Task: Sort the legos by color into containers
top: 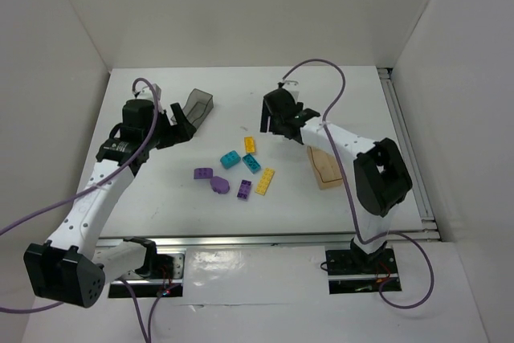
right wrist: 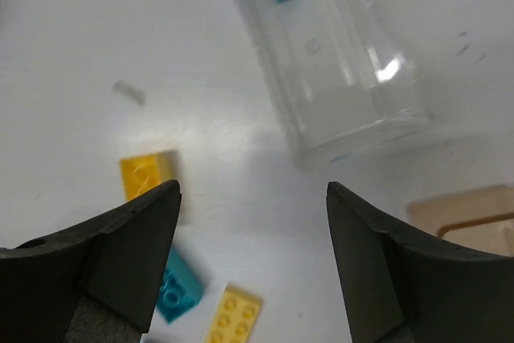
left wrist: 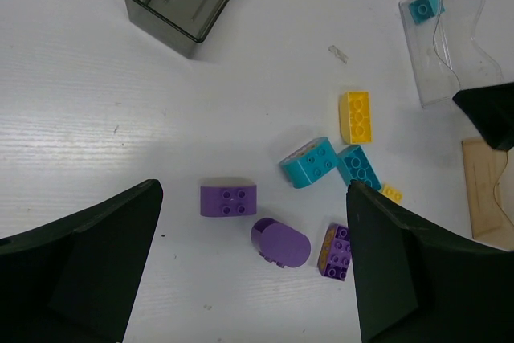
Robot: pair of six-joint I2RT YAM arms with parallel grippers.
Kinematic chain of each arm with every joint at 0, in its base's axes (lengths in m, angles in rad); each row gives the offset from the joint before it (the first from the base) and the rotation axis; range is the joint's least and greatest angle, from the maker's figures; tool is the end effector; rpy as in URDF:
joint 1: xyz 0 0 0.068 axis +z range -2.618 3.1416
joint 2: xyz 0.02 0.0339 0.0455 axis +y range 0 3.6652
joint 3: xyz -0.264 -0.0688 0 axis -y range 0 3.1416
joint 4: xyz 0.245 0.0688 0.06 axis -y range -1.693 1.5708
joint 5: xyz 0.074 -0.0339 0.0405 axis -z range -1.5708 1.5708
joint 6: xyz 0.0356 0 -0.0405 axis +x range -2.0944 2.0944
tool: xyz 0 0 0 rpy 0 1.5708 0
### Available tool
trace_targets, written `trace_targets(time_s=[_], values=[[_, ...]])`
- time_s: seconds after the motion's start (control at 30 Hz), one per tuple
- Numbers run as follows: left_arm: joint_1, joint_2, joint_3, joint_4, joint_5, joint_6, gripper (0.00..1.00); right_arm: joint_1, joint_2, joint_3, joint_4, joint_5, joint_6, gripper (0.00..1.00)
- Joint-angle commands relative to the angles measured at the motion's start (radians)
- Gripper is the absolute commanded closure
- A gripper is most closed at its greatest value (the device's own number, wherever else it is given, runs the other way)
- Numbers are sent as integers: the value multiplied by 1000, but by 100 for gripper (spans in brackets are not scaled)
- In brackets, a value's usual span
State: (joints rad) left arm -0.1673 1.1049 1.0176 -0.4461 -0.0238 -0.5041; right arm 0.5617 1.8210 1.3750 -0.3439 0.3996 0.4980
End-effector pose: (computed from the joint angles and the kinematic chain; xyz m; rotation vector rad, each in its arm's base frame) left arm 0.2418 -0.0400 0.3321 -0.3707 2.0942 -0.3760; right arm 0.3522 0.2053 0.2419 0.1172 2.2822 0.0758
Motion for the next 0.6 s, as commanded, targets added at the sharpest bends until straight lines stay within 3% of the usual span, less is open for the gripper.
trace_targets(time_s=[0.0,0.17,0.33,0.47,0.57], values=[[-5,1,41,17,18,-2,1,87,-71,-50,46,-71,8,20],[-5,19,41,17,18,-11,1,156,35,13,46,-116,-22,9],[-5,9,41,17,18,-11,1,156,204,150,-15,-160,-58,9],[-14,-2,32,8,18,-11,1,156,277,182,-15,-147,-58,23],[-14,-11,22,7,18,-11,1,156,291,196,-3,-137,-58,41]])
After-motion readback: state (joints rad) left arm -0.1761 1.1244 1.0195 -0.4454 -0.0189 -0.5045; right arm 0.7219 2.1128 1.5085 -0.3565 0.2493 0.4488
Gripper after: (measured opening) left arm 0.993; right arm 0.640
